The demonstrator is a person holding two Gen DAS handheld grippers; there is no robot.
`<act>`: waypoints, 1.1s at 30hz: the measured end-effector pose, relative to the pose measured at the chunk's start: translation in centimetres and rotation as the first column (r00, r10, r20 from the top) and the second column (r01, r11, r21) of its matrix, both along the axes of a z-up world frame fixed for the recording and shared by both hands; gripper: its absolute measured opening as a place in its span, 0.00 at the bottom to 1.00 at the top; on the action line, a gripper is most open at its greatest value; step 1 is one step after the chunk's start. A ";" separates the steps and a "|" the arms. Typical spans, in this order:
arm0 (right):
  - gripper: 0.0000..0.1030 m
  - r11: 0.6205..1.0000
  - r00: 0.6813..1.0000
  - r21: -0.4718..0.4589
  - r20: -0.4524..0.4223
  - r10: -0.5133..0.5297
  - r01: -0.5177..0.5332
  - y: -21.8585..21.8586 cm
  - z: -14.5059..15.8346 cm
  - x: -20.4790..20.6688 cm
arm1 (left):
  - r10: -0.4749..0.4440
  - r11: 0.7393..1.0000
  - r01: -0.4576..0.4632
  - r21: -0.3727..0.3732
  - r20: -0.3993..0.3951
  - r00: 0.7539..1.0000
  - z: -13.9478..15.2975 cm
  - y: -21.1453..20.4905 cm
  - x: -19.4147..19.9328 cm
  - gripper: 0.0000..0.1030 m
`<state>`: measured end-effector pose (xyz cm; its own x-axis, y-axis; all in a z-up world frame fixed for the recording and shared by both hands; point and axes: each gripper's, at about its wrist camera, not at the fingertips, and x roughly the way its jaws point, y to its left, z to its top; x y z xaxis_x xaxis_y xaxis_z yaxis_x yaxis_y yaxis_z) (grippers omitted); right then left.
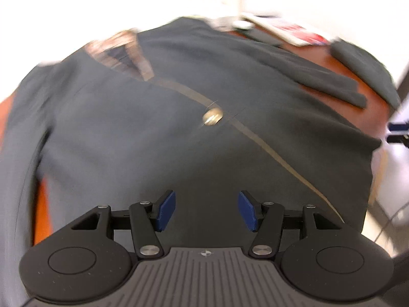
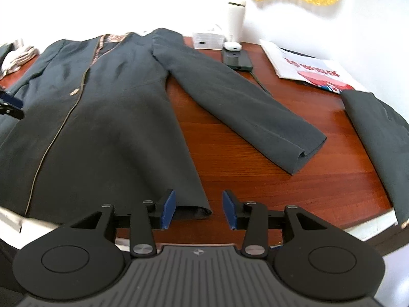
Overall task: Fold clothes
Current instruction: 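Open both grippers and pull back above the jacket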
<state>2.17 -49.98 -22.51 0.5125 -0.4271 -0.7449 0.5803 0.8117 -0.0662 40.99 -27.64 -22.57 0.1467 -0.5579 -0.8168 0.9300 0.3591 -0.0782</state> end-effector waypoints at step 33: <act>0.53 0.858 0.851 0.067 0.109 -0.513 0.509 23.5 0.7 13.6 | -0.090 0.990 0.114 -0.083 0.258 0.962 7.2 -2.7 27.4 0.61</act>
